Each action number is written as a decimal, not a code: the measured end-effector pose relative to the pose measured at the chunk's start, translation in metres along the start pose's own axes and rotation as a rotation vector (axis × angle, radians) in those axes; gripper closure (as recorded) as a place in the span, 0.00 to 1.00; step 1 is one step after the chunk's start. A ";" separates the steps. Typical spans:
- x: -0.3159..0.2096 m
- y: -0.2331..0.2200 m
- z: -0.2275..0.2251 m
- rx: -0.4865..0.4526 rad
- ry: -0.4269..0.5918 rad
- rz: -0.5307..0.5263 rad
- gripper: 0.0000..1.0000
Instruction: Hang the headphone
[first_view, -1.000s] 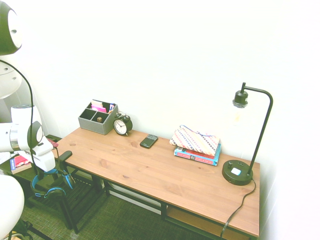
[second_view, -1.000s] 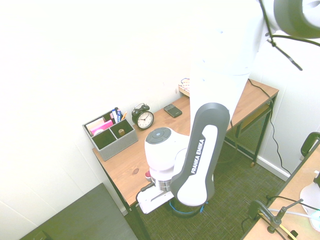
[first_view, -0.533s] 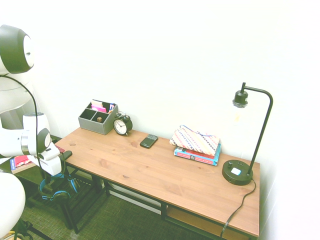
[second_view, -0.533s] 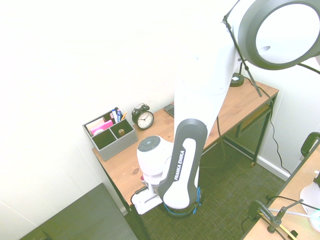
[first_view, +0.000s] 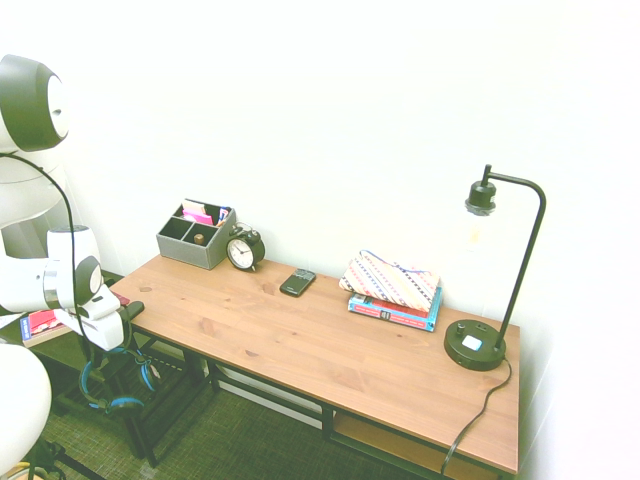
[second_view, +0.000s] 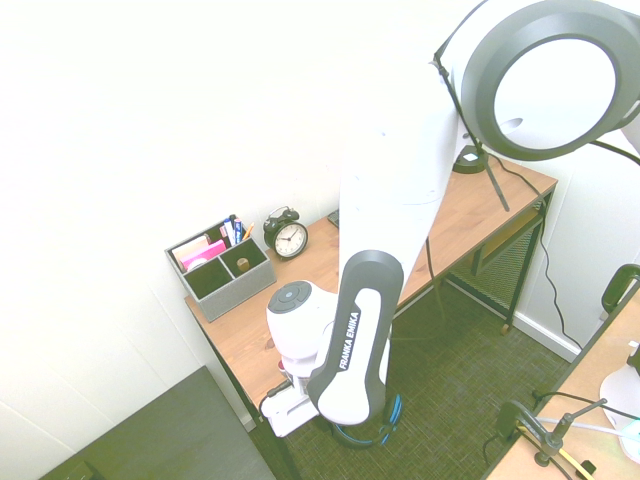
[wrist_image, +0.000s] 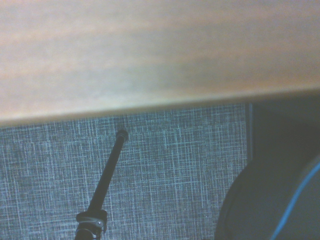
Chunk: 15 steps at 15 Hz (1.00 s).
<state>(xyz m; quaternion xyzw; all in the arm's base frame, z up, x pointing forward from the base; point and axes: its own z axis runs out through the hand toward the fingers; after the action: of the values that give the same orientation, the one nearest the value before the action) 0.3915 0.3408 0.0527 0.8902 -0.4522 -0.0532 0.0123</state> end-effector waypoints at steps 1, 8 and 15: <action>0.000 0.000 0.000 0.000 0.000 0.001 0.00; -0.005 0.001 -0.092 0.019 -0.025 -0.079 0.00; 0.132 0.061 -0.265 0.099 0.000 -0.193 0.00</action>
<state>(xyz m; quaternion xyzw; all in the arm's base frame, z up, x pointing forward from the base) 0.4474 0.1914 0.3099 0.9291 -0.3667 -0.0317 -0.0366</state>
